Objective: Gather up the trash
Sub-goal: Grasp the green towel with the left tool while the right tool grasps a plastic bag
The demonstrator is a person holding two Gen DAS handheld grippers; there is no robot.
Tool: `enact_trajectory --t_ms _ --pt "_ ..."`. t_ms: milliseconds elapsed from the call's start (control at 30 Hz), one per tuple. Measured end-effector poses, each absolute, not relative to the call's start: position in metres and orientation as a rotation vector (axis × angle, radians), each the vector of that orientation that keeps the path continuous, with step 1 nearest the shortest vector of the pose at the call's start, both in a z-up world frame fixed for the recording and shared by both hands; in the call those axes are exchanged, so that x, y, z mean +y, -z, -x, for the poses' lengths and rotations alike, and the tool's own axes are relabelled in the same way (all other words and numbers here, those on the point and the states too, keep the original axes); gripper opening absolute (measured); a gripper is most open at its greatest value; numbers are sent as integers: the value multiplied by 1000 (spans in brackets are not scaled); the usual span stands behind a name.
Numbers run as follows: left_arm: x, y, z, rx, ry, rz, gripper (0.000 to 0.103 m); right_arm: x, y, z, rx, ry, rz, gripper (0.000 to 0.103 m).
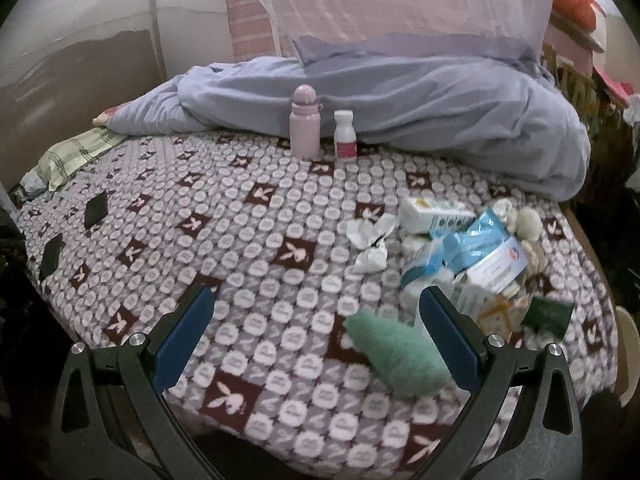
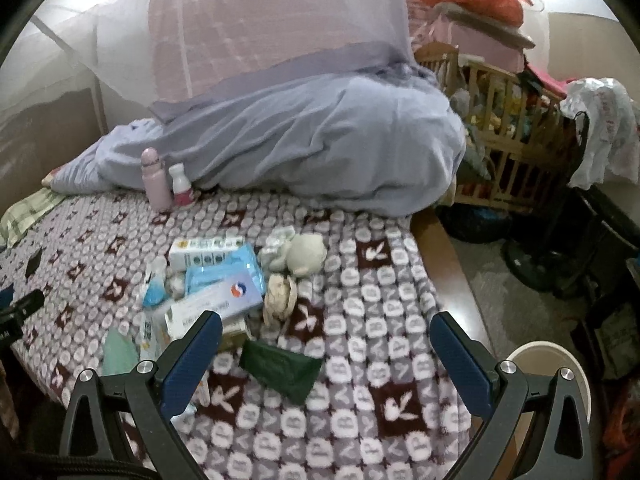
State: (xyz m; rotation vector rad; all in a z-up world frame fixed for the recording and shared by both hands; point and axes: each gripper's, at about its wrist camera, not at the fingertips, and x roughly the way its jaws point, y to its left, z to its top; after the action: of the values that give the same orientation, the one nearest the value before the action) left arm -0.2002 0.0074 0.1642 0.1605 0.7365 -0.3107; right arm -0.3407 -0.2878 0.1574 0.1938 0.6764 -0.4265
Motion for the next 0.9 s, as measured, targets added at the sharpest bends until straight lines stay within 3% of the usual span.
enact_trajectory --t_ms 233,433,600,767,833,900 --pt "1 -132 201 855 377 -168 102 -290 -126 345 760 324 -236 101" --pt "-15 -114 194 918 398 -142 102 -265 -108 341 798 140 -280 87" --pt "-31 -94 185 978 406 -124 102 -231 -84 324 846 -25 -334 68" --pt "-41 -79 178 1013 421 -127 102 -198 -59 300 892 -123 -293 68" --pt "-41 -74 175 1020 437 -118 94 -193 -50 292 912 -142 -296 64" --pt "-42 -69 174 1033 476 -106 81 -191 -43 285 907 -167 -312 48"
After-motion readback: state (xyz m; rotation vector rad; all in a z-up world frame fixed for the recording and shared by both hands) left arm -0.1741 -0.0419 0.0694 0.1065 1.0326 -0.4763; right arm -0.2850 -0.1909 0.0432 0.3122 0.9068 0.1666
